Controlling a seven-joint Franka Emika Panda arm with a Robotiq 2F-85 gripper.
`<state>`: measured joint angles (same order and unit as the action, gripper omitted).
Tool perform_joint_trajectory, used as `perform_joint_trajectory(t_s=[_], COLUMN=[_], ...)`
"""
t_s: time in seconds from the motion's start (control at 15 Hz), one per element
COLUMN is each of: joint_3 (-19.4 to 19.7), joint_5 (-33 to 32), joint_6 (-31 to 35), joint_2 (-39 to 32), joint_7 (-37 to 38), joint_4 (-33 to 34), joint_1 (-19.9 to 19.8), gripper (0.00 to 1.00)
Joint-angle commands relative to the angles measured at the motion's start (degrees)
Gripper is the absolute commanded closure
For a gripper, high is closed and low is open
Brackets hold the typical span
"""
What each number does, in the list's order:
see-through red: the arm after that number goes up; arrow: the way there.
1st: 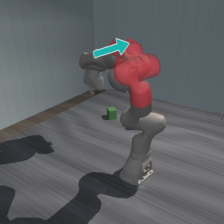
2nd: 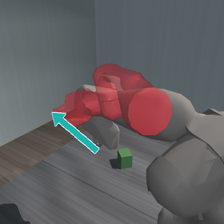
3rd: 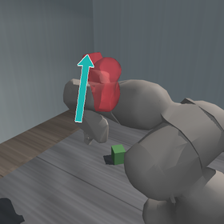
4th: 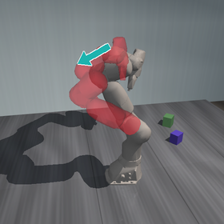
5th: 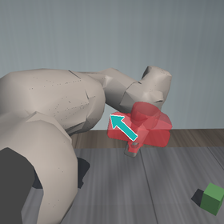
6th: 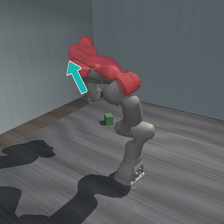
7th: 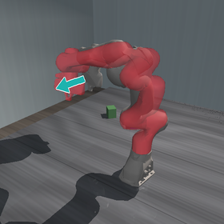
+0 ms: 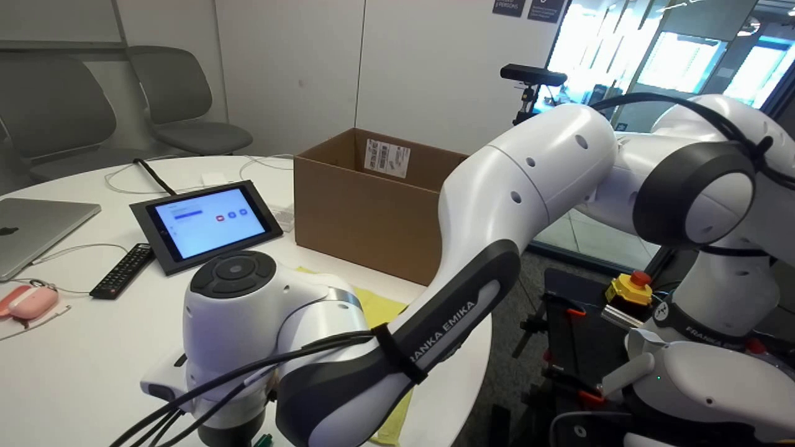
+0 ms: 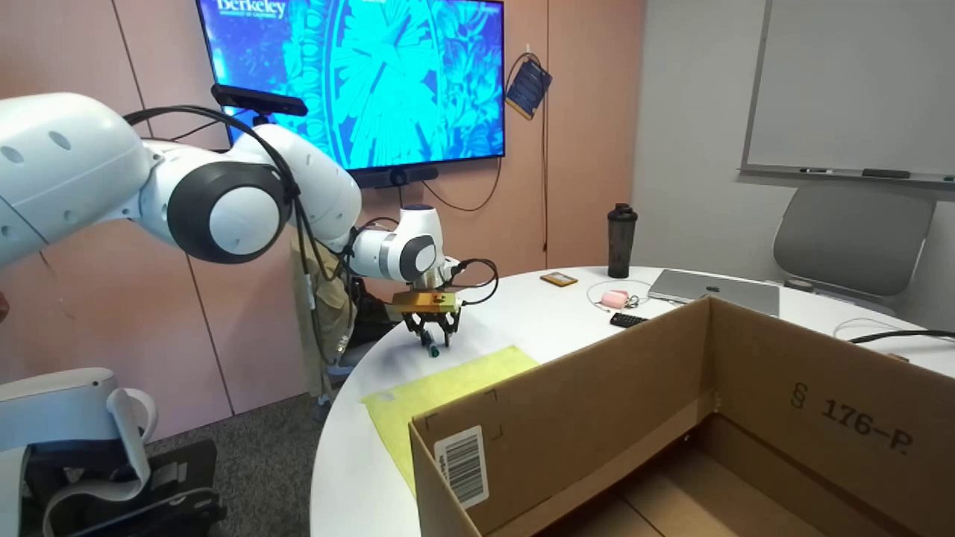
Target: Place the green marker on the yellow towel, fold the towel from bottom to top then left to right and right to left, pick up the towel and put it inside the brown box
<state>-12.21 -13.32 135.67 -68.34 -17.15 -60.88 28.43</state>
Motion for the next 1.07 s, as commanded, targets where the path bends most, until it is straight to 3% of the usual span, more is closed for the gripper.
perform_joint_trajectory(t_s=[0.0,0.27,0.73,1.0], joint_3=[2.3,3.6,6.4,7.1], joint_5=[-1.5,-1.7,-2.5,-2.0], joint_6=[1.3,-0.1,-2.5,-5.8], joint_2=[3.4,5.7,10.7,17.1], joint_7=[3.6,6.0,8.8,10.1], joint_4=[-5.6,-7.7,-10.4,-13.1], joint_1=[0.9,2.1,3.4,2.8], gripper=[0.72,0.99,0.95,0.95])
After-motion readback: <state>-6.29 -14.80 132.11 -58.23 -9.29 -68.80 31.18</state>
